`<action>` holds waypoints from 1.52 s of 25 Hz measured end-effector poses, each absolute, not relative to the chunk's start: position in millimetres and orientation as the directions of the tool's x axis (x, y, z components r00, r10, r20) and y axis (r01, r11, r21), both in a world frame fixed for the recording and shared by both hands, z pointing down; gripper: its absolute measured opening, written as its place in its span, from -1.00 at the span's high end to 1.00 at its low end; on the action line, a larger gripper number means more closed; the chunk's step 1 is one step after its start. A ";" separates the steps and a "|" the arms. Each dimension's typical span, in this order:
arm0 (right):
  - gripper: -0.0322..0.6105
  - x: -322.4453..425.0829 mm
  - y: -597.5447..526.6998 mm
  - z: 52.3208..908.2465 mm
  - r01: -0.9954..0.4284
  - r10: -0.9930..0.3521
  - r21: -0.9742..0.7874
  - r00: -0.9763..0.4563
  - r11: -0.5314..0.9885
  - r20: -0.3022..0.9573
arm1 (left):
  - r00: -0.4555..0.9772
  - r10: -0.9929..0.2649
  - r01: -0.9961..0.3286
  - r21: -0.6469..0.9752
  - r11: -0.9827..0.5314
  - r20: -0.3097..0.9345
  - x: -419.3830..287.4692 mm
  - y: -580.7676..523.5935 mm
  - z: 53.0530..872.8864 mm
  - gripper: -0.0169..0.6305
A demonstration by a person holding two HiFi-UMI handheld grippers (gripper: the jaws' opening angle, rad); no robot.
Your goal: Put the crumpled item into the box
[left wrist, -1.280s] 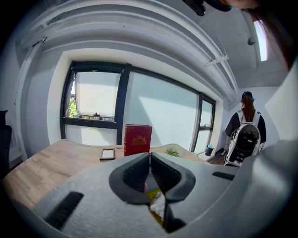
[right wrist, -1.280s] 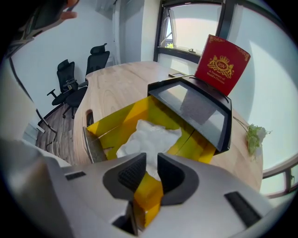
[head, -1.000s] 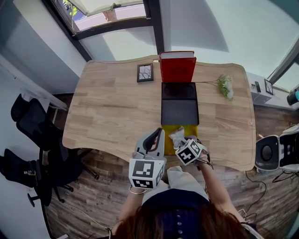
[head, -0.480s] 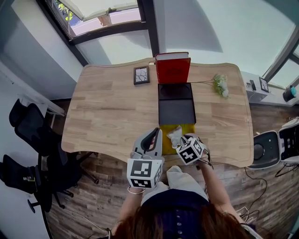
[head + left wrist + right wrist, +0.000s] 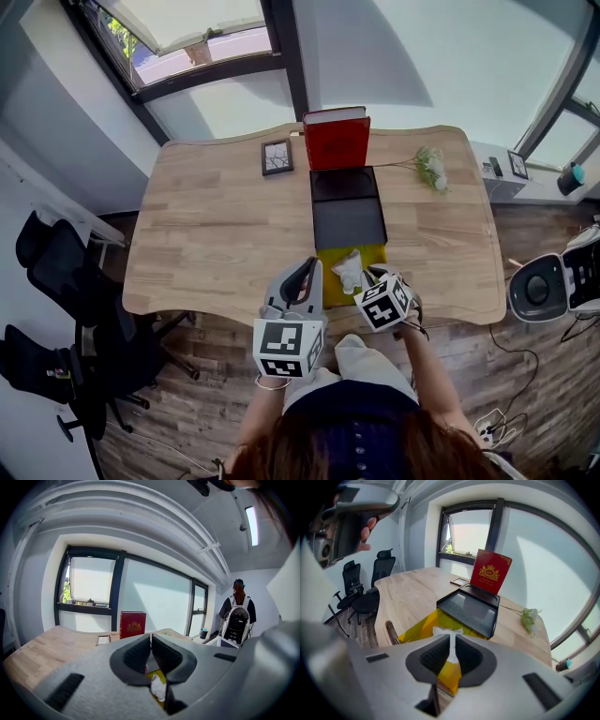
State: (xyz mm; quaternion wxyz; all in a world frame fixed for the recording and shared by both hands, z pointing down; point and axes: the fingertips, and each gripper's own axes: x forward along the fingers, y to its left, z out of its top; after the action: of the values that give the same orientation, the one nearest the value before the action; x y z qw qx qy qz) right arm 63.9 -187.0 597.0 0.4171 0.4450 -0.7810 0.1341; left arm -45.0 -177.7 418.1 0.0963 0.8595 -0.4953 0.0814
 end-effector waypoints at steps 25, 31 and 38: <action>0.80 58.0 -133.0 484.8 -0.891 -0.823 0.223 -0.235 0.395 0.518 | 0.547 -0.821 -0.836 0.071 -0.543 0.162 -60.4 -119.3 391.2 0.84; 0.80 52.7 -113.7 466.7 -0.906 -0.858 0.228 -0.222 0.357 0.463 | 0.558 -0.817 -0.829 0.059 -0.556 0.144 -65.7 -101.9 384.3 0.84; 0.80 42.6 -91.2 443.4 -0.925 -0.890 0.195 -0.231 0.326 0.392 | 0.572 -0.809 -0.819 0.050 -0.571 0.131 -71.9 -81.5 379.3 0.84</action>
State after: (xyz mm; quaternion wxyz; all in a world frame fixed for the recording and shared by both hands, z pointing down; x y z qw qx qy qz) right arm 42.6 -91.2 443.4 0.2212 0.5792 -0.7836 0.0394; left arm -71.9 -81.5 379.3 0.0525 0.8851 -0.4600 0.0466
